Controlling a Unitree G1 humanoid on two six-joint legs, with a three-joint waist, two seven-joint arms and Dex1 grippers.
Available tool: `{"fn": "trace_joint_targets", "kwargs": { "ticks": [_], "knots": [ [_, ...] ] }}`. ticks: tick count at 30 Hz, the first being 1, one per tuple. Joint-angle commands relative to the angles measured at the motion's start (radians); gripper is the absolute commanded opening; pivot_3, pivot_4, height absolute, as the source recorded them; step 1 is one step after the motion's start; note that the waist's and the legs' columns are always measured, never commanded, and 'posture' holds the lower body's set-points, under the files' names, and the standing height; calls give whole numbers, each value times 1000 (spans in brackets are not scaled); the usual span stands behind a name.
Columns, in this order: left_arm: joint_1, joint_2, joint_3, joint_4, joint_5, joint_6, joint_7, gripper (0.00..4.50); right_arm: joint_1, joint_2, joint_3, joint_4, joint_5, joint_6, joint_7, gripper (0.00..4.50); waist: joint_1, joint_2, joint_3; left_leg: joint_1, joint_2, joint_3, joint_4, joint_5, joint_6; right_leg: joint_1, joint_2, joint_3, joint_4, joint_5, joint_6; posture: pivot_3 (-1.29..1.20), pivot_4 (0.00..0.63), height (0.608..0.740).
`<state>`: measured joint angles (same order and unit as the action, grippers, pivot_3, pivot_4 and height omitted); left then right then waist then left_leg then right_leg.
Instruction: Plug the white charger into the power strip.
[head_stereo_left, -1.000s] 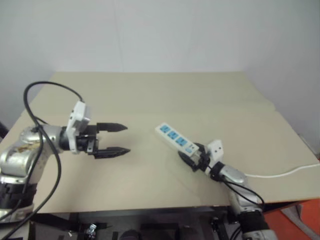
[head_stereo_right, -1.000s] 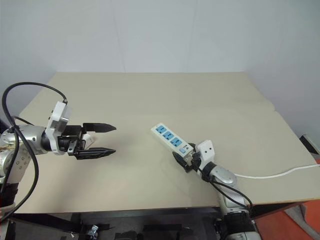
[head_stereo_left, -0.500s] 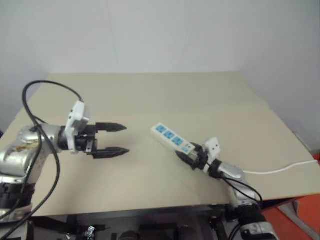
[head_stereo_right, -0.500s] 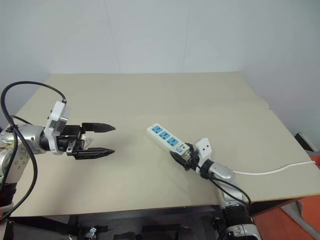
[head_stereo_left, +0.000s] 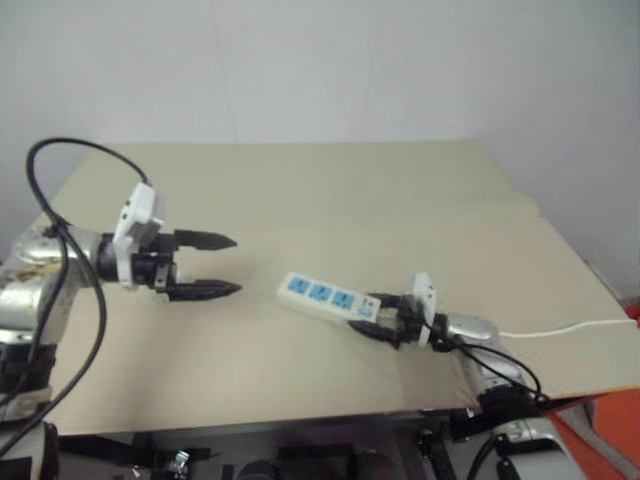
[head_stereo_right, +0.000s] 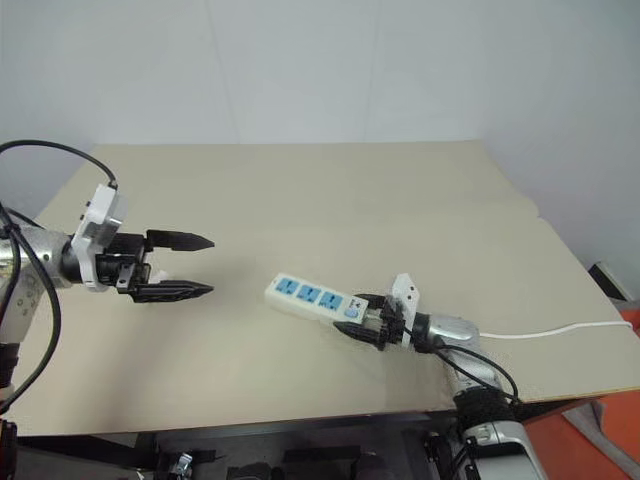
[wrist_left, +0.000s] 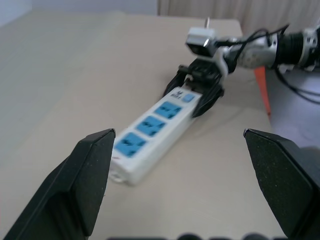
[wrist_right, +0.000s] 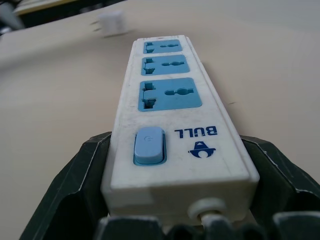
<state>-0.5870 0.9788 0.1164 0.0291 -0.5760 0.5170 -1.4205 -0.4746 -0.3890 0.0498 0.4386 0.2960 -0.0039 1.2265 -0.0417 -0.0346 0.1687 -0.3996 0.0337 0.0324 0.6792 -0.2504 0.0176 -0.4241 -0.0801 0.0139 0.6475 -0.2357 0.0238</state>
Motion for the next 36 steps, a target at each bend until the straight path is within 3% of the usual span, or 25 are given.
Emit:
{"fn": "trace_joint_targets", "kwargs": {
  "ticks": [1,12,20,26,29,36],
  "knots": [
    [-51,32,-6,39,27,-40,-42,4500,-38,-13,14,-2,13,-44,79,3437,1,0,0,0,0,1,0,0,0,0,0,0,0,0,0,0,150,740],
    [-155,50,-69,194,124,-111,-137,4500,-127,10,81,192,-68,-206,183,3437,-3,0,0,1,1,6,0,0,0,0,2,0,0,0,0,0,150,740],
    [-280,98,-167,382,229,-201,-194,4500,-145,-19,90,181,-47,-199,298,3437,1,0,0,1,1,7,1,0,0,0,2,0,0,0,0,0,150,740],
    [-613,23,-432,675,637,-95,-47,4500,-123,7,98,166,-53,-194,272,3437,6,0,0,1,1,7,2,0,0,1,2,0,0,0,0,0,150,740],
    [-742,-28,-517,798,745,-36,-75,4500,-115,8,102,159,-55,-188,269,3437,1,0,0,0,1,7,1,0,0,1,2,0,1,1,1,0,150,740],
    [-871,-101,-716,1030,1021,-6,-57,4500,-96,-9,96,121,-45,-152,257,3437,-3,0,1,-2,1,7,1,0,0,-3,2,0,1,0,1,0,150,740]
  ]
}}
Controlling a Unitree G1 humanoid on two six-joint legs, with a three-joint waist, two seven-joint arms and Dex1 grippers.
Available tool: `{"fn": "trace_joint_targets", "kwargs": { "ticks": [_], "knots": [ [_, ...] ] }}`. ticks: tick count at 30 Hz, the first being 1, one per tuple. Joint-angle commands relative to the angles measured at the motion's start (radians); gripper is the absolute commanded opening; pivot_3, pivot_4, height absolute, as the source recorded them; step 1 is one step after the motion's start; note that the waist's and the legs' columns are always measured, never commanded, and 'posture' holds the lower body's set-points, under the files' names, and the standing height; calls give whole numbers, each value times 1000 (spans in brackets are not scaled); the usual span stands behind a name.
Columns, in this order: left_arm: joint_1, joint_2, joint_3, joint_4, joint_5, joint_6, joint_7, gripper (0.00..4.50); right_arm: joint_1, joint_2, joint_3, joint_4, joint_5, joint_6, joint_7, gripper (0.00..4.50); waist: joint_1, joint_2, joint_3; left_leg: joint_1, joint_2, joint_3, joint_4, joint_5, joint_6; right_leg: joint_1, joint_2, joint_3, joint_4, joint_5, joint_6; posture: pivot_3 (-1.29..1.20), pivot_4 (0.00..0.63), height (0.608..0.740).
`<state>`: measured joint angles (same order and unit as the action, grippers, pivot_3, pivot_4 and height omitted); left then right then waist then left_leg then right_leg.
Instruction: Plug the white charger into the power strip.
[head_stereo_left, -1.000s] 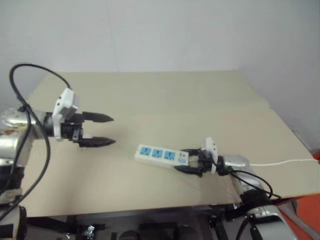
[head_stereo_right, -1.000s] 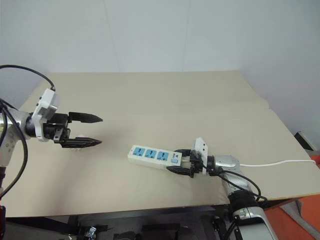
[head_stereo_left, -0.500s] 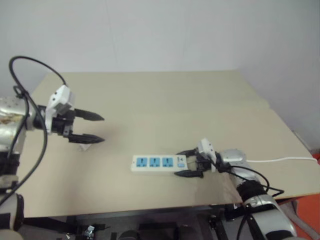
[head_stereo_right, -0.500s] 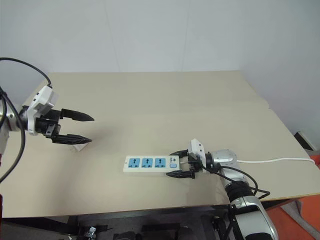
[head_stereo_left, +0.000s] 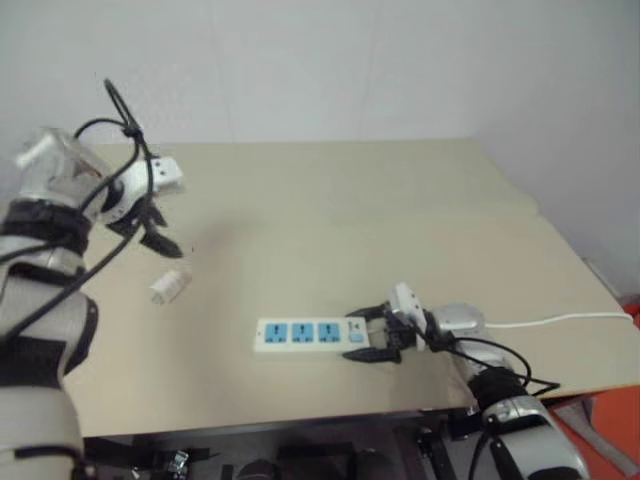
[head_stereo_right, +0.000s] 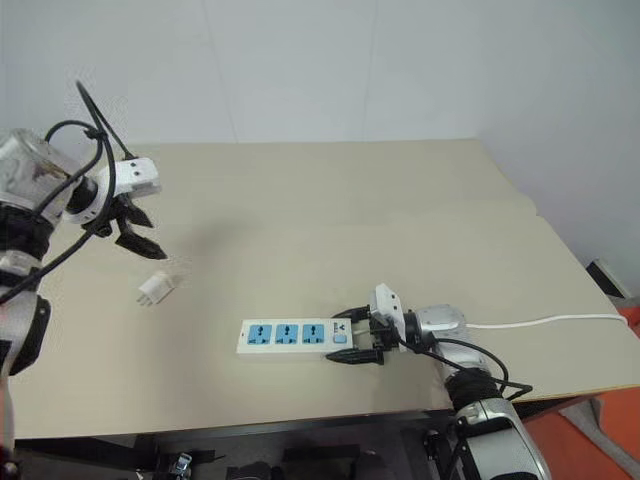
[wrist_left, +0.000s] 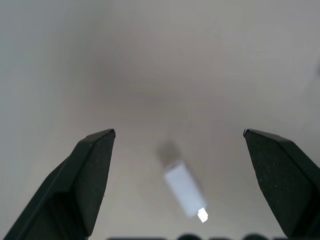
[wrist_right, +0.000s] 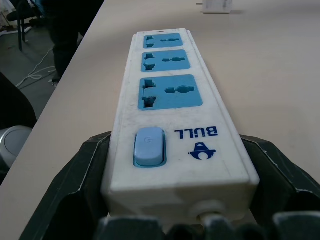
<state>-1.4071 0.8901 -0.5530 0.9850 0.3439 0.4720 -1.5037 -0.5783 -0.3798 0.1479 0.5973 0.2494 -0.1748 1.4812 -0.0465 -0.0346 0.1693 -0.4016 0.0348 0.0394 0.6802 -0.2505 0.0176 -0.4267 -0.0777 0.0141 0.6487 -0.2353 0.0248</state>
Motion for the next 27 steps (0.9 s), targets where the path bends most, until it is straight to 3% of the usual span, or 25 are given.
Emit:
{"fn": "trace_joint_targets", "kwargs": {
  "ticks": [1,9,20,27],
  "knots": [
    [-66,-34,-55,105,122,71,44,4500,10,-22,-3,-42,1,20,0,3437,4,0,0,0,0,0,0,0,0,0,0,0,0,0,0,0,150,740],
    [-66,-158,-42,208,163,280,100,4500,36,-31,0,-82,6,41,-15,3437,10,0,0,-3,0,-1,1,0,0,0,-1,-1,0,0,1,0,150,740],
    [-33,-221,-13,220,147,397,195,4500,58,-29,5,-127,9,69,-36,3437,5,-1,0,-3,0,-2,1,0,0,-1,-1,-1,0,0,1,0,150,740],
    [-5,-273,77,250,90,461,339,4500,72,-30,5,-152,12,86,-44,3437,5,-1,0,-3,0,-3,2,0,0,-1,-1,-1,1,1,1,0,150,740]
  ]
}}
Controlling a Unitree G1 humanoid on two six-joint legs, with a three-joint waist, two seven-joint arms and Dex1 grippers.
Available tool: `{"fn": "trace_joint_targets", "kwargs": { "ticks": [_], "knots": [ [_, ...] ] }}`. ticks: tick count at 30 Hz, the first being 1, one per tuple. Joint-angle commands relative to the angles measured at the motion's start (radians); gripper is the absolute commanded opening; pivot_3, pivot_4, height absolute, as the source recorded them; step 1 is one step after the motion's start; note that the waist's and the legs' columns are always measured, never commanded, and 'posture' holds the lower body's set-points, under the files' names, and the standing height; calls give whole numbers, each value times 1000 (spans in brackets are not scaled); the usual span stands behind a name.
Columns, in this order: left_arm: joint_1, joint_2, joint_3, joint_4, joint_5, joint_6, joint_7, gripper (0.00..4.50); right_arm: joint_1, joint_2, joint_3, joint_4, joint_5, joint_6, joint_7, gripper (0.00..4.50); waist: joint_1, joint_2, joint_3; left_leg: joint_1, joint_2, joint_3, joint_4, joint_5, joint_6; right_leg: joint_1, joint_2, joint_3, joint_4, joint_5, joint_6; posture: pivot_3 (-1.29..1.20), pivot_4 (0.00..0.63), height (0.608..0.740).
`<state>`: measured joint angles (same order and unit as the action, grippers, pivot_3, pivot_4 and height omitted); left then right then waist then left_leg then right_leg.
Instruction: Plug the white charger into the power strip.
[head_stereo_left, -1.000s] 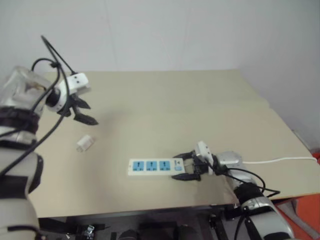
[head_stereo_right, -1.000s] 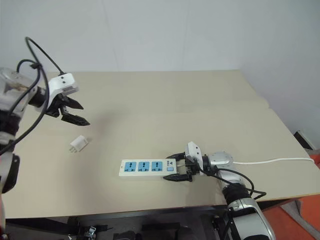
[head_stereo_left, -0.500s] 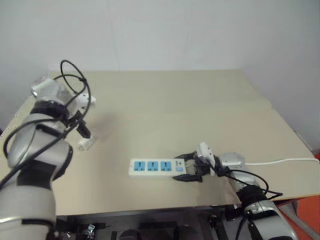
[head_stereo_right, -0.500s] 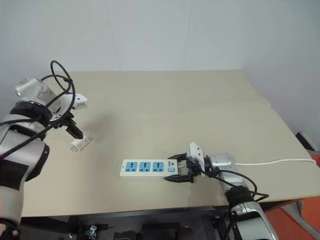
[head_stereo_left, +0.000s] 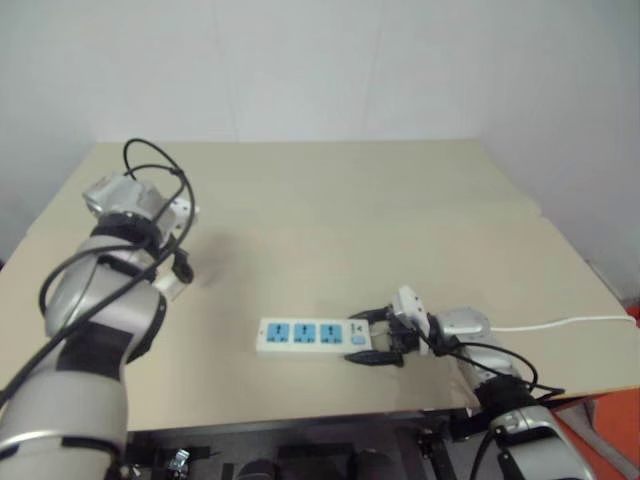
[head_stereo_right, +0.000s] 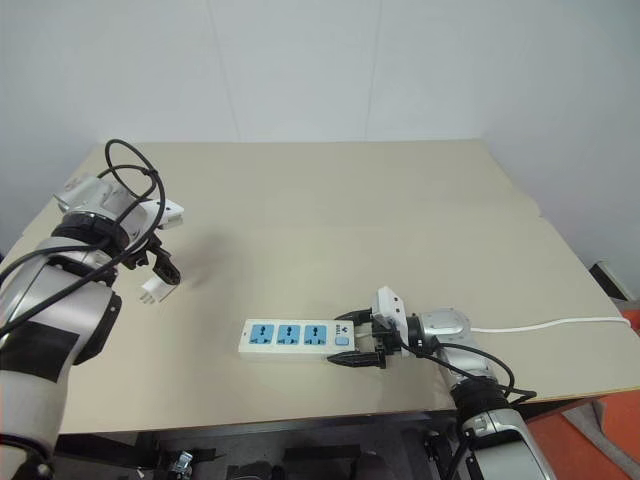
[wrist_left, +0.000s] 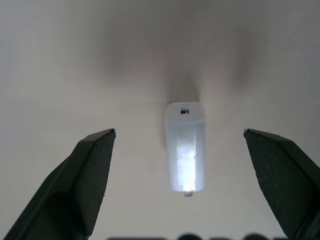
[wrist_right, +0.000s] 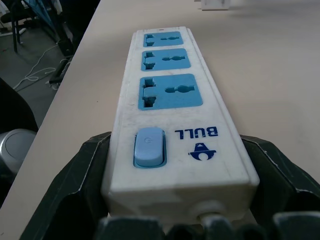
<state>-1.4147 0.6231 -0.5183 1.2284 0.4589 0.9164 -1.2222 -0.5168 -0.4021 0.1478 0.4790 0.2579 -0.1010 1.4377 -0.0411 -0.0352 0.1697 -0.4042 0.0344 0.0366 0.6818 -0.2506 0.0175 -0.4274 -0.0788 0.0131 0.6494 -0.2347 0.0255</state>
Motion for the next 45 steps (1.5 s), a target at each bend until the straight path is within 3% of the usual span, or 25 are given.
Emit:
{"fn": "trace_joint_targets", "kwargs": {
  "ticks": [1,27,32,39,45],
  "knots": [
    [6,-11,55,10,-32,20,77,4500,14,-9,5,-39,5,14,-1,3437,0,0,0,0,0,0,0,0,0,0,0,0,0,0,0,0,150,740],
    [46,-51,165,61,-83,-6,255,4500,68,-41,2,-123,21,63,-31,3437,5,0,0,1,-1,0,1,0,0,1,-1,0,0,0,0,0,150,740],
    [48,-58,158,62,-74,-5,231,3260,77,-47,2,-134,24,66,-35,3437,5,0,0,1,-1,0,1,0,-1,2,-1,0,0,0,0,0,150,740],
    [46,-59,157,59,-71,-4,222,1025,83,-50,2,-144,24,74,-43,3437,5,0,0,1,-1,0,1,0,-1,2,-1,0,0,0,1,0,150,740],
    [42,-52,156,49,-71,-20,201,1025,86,-47,4,-145,22,75,-47,3437,5,0,0,1,-1,0,1,0,-1,2,-1,0,0,0,1,0,150,740]
  ]
}}
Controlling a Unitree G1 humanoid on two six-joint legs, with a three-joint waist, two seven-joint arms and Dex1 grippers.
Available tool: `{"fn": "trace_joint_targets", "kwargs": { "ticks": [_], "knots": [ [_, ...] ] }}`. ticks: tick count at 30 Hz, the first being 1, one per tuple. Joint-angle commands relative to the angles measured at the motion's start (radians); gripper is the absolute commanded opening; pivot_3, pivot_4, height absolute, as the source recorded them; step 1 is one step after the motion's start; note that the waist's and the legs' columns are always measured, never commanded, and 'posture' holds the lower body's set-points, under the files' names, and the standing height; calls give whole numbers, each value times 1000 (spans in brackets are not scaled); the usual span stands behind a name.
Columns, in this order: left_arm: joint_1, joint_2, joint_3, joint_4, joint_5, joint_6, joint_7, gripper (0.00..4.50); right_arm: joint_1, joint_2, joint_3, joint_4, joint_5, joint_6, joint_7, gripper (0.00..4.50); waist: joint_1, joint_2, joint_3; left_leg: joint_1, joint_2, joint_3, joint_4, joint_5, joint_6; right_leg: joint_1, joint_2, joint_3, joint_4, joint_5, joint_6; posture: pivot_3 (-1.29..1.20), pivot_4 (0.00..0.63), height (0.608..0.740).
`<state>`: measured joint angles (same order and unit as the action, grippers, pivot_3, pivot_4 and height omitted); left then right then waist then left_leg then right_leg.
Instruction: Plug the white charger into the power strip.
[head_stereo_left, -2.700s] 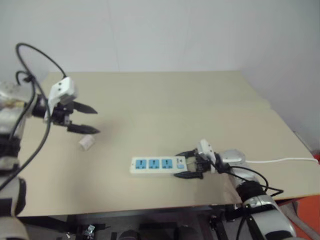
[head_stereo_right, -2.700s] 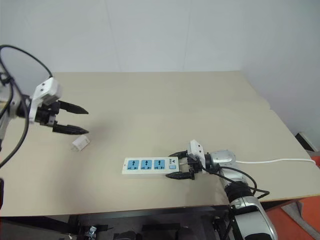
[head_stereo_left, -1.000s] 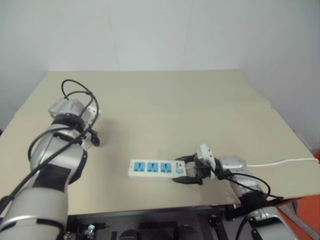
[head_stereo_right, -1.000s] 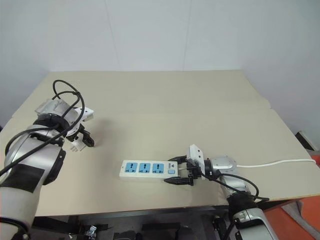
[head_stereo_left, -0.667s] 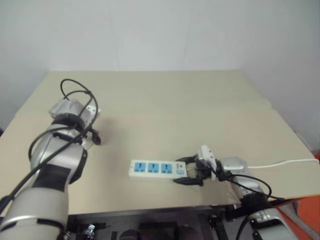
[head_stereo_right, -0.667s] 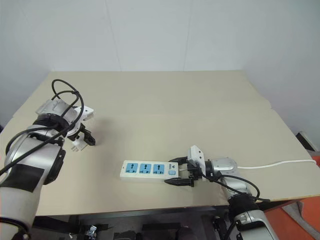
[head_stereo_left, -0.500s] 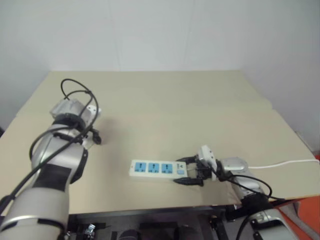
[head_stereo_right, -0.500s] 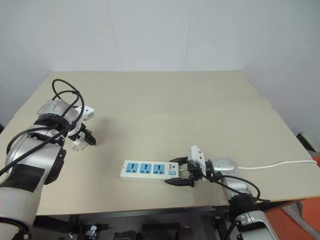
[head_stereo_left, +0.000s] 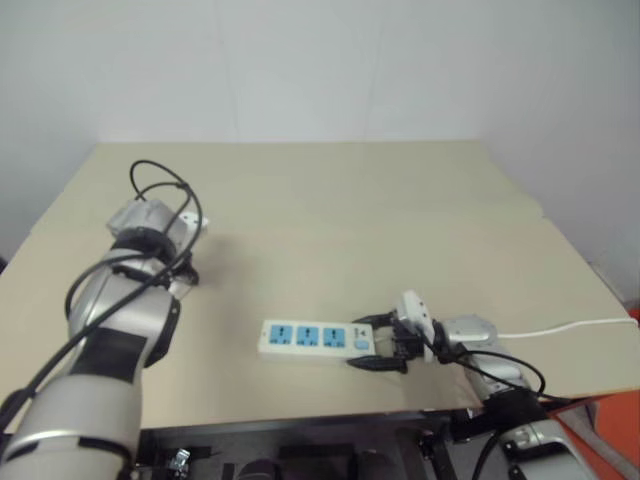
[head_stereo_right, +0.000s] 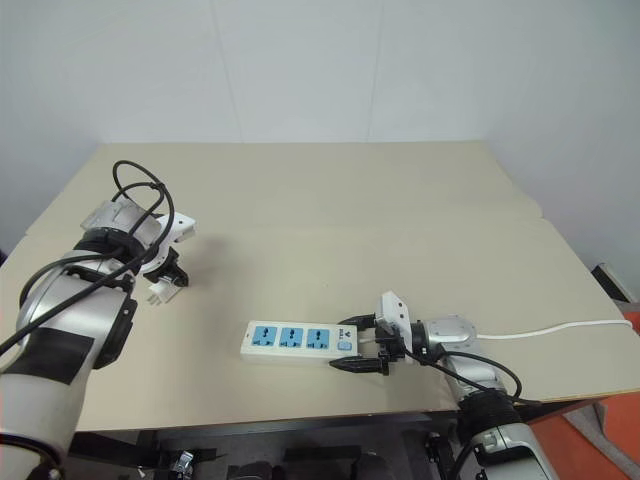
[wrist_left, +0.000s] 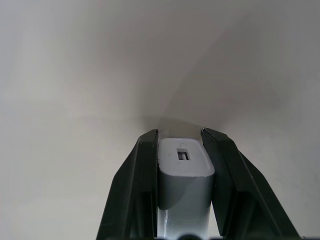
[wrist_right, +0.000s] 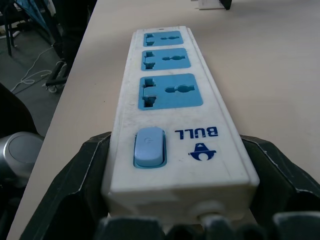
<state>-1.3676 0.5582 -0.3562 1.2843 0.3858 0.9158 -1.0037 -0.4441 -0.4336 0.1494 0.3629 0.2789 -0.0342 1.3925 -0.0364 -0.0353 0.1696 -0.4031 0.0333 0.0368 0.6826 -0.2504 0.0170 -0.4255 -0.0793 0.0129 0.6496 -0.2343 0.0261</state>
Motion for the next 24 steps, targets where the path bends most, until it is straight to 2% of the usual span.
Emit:
{"fn": "trace_joint_targets", "kwargs": {
  "ticks": [1,5,8,11,15,20,24],
  "knots": [
    [-7,21,-8,-23,1,-50,-40,1025,14,-15,1,-29,1,7,-4,3437,0,0,0,0,0,0,0,0,0,0,0,0,0,0,0,0,150,740],
    [-19,56,29,-91,-41,-151,-109,1025,19,-11,2,-33,2,5,-9,3437,0,0,0,-1,0,0,0,0,0,0,0,-1,0,0,0,0,150,740],
    [5,90,112,-190,-132,-251,-153,1025,17,-8,6,-29,1,-3,-5,3437,0,0,0,-1,0,0,0,0,0,-1,0,0,-1,0,0,0,150,740],
    [101,119,234,-329,-259,-388,-190,1025,1,1,9,-10,-2,-14,-1,3437,-1,0,0,0,0,-1,0,0,0,-1,-1,0,0,0,0,0,150,740],
    [240,137,346,-517,-420,-451,-310,1025,-22,12,14,26,-6,-28,10,3437,-5,0,0,0,1,-1,0,0,0,-1,-1,1,1,0,0,0,150,740],
    [401,107,458,-741,-621,-500,-401,1025,-51,24,20,79,-18,-57,17,3437,-4,0,0,0,1,0,1,0,0,0,0,1,1,0,-1,0,150,740],
    [492,41,533,-918,-811,-429,-429,1025,-67,30,22,104,-26,-74,23,3437,-2,1,0,0,1,-1,2,0,0,0,0,0,2,1,-1,0,150,740]
  ]
}}
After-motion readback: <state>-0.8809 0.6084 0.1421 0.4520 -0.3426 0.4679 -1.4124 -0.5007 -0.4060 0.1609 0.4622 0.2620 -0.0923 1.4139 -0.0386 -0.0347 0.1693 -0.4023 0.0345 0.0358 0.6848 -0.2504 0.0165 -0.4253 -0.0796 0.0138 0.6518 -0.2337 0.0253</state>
